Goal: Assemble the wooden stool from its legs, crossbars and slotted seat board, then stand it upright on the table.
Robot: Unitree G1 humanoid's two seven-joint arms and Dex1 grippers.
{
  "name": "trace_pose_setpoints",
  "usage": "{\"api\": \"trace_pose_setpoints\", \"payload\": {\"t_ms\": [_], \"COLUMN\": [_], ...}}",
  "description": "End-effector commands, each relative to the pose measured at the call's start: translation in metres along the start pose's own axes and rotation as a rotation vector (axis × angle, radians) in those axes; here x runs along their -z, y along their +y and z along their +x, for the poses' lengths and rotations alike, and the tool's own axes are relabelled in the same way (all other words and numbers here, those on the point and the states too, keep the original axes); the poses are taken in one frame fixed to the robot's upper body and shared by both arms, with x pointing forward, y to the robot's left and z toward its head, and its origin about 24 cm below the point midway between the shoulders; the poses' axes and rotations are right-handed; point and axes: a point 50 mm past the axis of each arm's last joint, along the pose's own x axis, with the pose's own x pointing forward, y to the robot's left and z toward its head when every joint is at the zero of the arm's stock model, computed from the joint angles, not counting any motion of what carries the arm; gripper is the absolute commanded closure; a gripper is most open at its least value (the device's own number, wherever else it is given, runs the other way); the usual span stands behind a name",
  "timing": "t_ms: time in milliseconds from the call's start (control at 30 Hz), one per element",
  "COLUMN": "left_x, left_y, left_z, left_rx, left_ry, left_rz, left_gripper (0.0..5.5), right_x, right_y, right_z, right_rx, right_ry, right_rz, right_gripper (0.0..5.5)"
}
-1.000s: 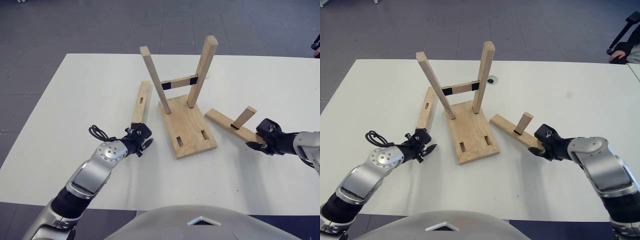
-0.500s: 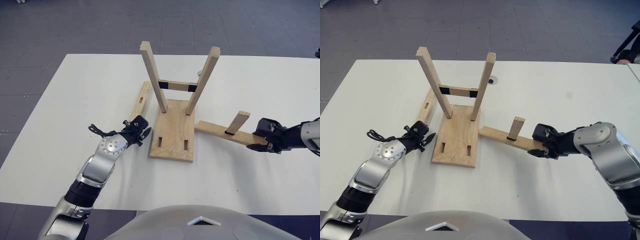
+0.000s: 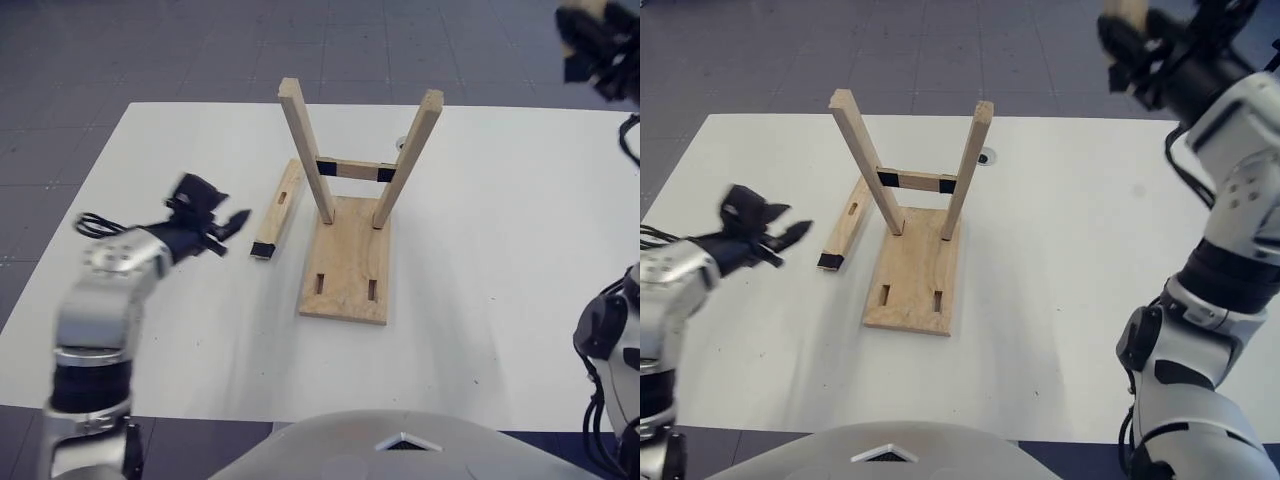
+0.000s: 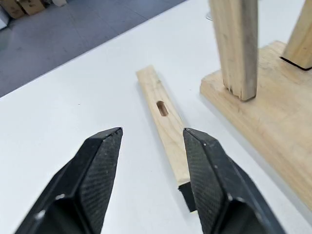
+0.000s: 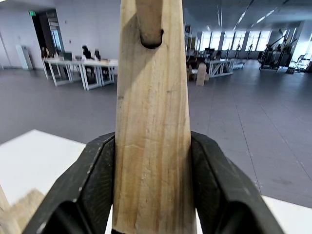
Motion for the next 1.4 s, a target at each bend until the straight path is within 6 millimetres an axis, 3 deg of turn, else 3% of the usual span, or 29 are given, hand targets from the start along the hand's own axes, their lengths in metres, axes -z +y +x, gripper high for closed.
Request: {"api": "trace_pose_setpoints", "payload": {"t_ms": [33,100,200,267,367,567,833,1233,1400], "left_x": [-0.091,-0.12,-0.154,-0.169,-0.175,-0.17,-0.153,-0.157,-0.157], "left_y": [-0.003,-0.022,-0.044,-0.055,-0.068,-0.071,-0.045,-0.058,-0.057], "left_z": [-0.029,-0.031,-0.018,-0.008,0.004,0.009,0.017,0.005,0.003], "left_rx": [0.421,0.718,0.96,1.04,1.072,1.043,0.948,1.193,1.192], "left_ry": [-0.458,-0.591,-0.672,-0.694,-0.67,-0.637,-0.564,-0.531,-0.543], "left_rz": [-0.15,-0.187,-0.227,-0.272,-0.31,-0.338,-0.399,-0.417,-0.443], "left_gripper": [2.86,2.5,2.06,1.84,1.84,1.84,1.84,1.84,2.62], "right_x": [-0.033,-0.027,-0.017,-0.012,-0.008,-0.006,-0.005,0.014,0.014], "right_y": [0.032,0.073,0.114,0.132,0.148,0.155,0.153,0.156,0.154], "right_z": [0.012,0.019,0.021,0.019,0.017,0.013,0.01,0.012,0.013], "right_rx": [-0.354,-0.66,-0.926,-1.027,-1.098,-1.14,-1.137,-1.203,-1.195], "right_ry": [-0.117,-0.066,-0.001,0.025,0.042,0.053,0.071,0.241,0.24], "right_rz": [0.298,0.402,0.453,0.464,0.473,0.472,0.438,0.363,0.342], "right_gripper": [3.47,3.47,3.47,3.47,3.47,3.47,3.47,3.47,3.47]}}
